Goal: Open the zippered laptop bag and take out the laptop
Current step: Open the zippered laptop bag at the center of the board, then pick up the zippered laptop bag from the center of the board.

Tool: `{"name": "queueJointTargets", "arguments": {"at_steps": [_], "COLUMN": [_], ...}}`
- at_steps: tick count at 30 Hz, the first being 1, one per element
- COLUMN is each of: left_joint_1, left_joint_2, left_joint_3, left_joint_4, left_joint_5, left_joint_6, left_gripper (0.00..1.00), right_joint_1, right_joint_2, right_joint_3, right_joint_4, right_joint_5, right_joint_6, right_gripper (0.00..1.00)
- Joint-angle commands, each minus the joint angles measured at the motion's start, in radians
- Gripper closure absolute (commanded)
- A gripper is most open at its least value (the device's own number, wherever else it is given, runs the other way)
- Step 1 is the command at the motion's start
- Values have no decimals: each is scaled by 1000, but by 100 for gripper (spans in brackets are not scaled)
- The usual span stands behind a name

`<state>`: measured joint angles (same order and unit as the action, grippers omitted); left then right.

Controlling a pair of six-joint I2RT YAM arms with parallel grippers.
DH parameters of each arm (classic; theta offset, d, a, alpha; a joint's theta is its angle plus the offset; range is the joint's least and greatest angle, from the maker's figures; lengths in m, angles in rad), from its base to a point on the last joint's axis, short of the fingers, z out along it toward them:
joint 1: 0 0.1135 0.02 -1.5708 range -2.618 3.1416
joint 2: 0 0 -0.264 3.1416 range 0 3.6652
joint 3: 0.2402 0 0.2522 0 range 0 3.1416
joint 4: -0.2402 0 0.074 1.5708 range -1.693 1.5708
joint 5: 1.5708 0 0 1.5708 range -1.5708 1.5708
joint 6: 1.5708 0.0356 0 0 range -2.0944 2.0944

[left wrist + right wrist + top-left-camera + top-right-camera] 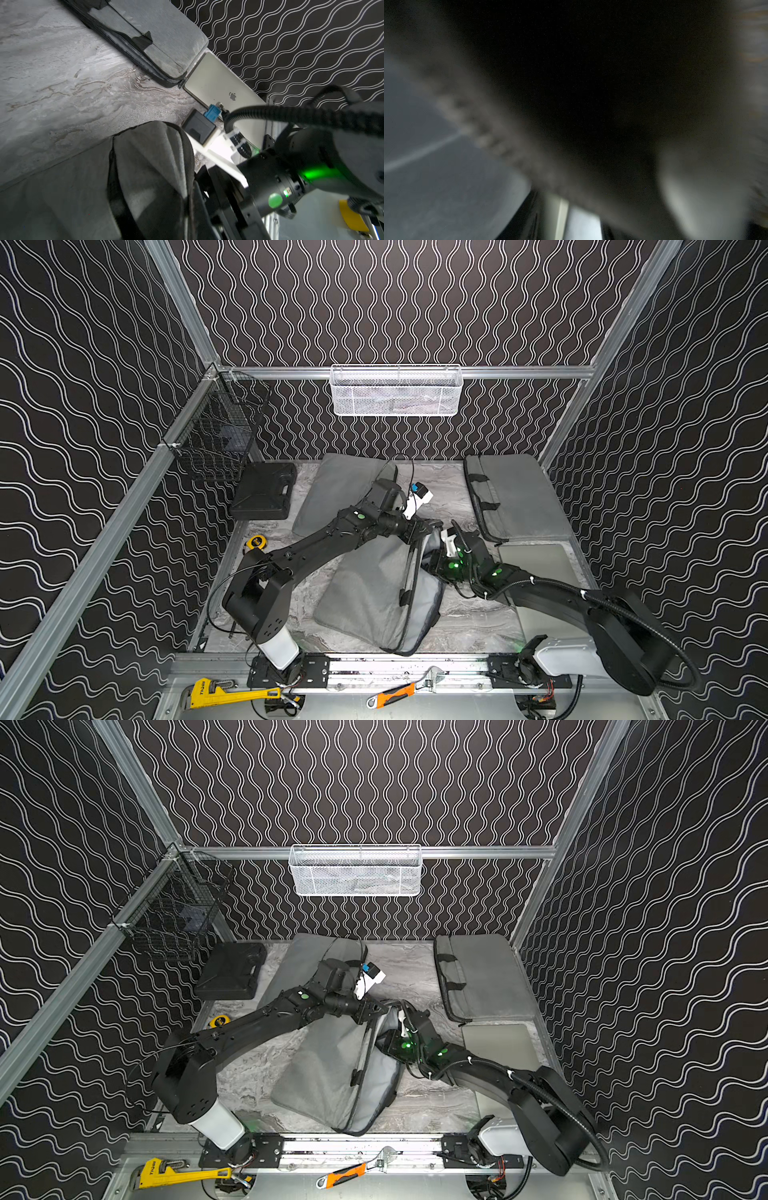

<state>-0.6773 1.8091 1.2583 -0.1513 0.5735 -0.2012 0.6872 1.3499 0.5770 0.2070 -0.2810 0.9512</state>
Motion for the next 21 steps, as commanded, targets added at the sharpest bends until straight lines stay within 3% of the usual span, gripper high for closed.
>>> {"name": "queueJointTargets", "arguments": {"at_steps": [1,6,13,21], "left_joint_1": [-1,5,12,13], "left_joint_2": [-20,-16,-2,-2], "left_joint_3": [-4,-41,-76,-78], "left_joint_4": [163,271,468,528], "left_joint_5": [42,-5,12,23], "left_joint_6": [-45,-167,-333,-403], "left_gripper": [100,100,100,100], "right_joint_1": [9,7,22,34], "right_joint_2": [24,83,194,253], "right_joint_3": [16,15,44,111], "right_joint_4": [23,143,313,313], "right_joint_5": [3,-25,-76,-83], "right_joint_6": [32,128,234,199], "right_gripper": [45,42,41,45]}}
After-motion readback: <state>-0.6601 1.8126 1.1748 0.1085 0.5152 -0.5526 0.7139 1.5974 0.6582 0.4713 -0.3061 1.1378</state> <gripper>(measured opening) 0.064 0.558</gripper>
